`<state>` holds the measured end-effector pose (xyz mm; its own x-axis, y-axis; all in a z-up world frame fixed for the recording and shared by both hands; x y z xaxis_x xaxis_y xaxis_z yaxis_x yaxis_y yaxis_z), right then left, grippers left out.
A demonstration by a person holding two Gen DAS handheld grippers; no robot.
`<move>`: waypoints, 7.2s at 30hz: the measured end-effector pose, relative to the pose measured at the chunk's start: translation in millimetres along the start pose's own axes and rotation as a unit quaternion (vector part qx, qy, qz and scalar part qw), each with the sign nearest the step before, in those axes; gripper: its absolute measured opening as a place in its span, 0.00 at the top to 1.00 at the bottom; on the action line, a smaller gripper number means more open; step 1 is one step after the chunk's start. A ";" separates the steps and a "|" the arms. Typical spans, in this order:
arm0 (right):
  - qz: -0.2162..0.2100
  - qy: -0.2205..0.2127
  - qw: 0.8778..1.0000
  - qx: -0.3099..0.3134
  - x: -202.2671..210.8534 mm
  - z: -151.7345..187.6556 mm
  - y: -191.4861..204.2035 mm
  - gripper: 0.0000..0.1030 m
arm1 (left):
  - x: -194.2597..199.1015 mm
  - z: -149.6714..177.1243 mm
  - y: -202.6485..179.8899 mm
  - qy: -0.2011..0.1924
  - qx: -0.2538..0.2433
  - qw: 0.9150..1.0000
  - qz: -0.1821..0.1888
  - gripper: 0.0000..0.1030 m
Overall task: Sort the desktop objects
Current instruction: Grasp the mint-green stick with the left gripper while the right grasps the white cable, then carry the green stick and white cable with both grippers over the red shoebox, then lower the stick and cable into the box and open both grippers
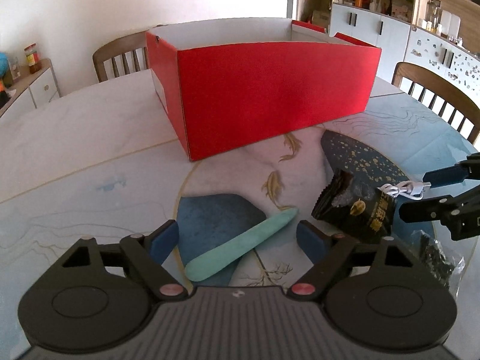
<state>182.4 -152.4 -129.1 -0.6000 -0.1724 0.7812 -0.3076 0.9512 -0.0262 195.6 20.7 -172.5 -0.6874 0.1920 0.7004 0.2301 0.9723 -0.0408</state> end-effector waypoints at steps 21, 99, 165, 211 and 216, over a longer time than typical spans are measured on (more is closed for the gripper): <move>0.022 -0.006 1.000 0.011 1.2 -1.4 3.8 0.61 | 11.8 3.0 -19.5 0.005 -0.014 1.000 0.001 0.72; -0.041 -0.004 0.999 -0.002 41.3 -37.6 -13.8 0.81 | 42.9 -43.3 -41.9 0.028 0.094 0.995 -0.006 0.91; -0.012 -0.145 0.988 0.050 93.5 -210.8 -10.5 0.81 | 59.9 -213.9 -36.1 -0.014 0.042 0.998 0.050 0.91; -0.063 0.048 0.996 0.046 -53.1 -202.2 5.9 0.81 | -125.4 -255.2 7.6 0.095 -0.070 0.991 0.069 0.91; -0.076 0.066 0.994 0.040 -62.1 -192.9 5.9 0.81 | -134.5 -256.0 -0.6 0.102 -0.073 0.989 0.075 0.91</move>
<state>360.3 -86.7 -57.5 -0.4410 -0.2722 0.8553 -0.4474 0.8927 0.0534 464.3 -39.8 -84.2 -0.4886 0.2874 0.8238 0.4259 0.9026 -0.0622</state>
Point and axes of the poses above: each gripper's, at about its wrist camera, not at the fingertips, and x roughly against the way its jaws point, y to its left, z to its underside, the point moved 7 cm from there along -x, roughly the way its jaws point, and after that the axes turned 4 degrees about z, right-handed, at the moved point
